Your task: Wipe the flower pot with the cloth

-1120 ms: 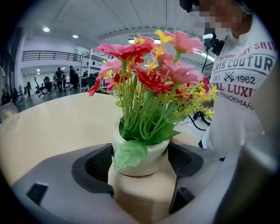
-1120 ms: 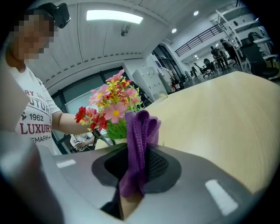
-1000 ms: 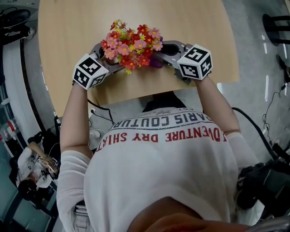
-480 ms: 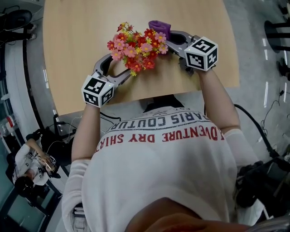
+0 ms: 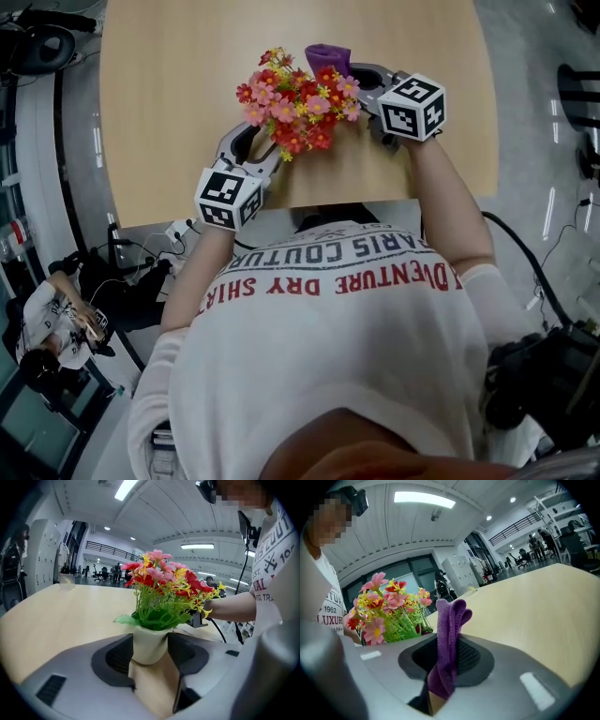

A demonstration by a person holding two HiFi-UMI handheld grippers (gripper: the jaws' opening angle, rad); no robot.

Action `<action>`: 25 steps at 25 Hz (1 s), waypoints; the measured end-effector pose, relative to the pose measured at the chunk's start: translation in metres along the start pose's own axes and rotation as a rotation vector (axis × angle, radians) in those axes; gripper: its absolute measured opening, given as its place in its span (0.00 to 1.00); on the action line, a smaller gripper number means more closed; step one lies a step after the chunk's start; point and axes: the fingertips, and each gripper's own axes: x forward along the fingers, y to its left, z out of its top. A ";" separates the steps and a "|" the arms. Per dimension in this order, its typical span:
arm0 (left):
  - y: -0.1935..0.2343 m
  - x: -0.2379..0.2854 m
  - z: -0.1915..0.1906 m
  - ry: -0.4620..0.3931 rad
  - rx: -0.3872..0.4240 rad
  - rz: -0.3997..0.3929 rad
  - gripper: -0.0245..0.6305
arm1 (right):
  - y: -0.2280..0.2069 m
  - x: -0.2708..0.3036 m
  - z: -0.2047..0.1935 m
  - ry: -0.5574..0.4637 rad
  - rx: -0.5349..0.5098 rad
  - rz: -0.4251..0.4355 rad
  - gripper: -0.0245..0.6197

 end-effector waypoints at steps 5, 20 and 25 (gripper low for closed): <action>0.001 0.004 0.001 0.000 0.011 -0.010 0.40 | 0.005 -0.004 -0.004 -0.012 0.038 0.028 0.14; 0.056 0.002 0.014 0.031 0.099 -0.021 0.40 | 0.054 -0.002 -0.030 -0.001 0.065 0.108 0.14; 0.085 0.005 0.026 0.038 0.112 0.022 0.40 | 0.070 0.005 -0.035 0.000 0.059 0.138 0.14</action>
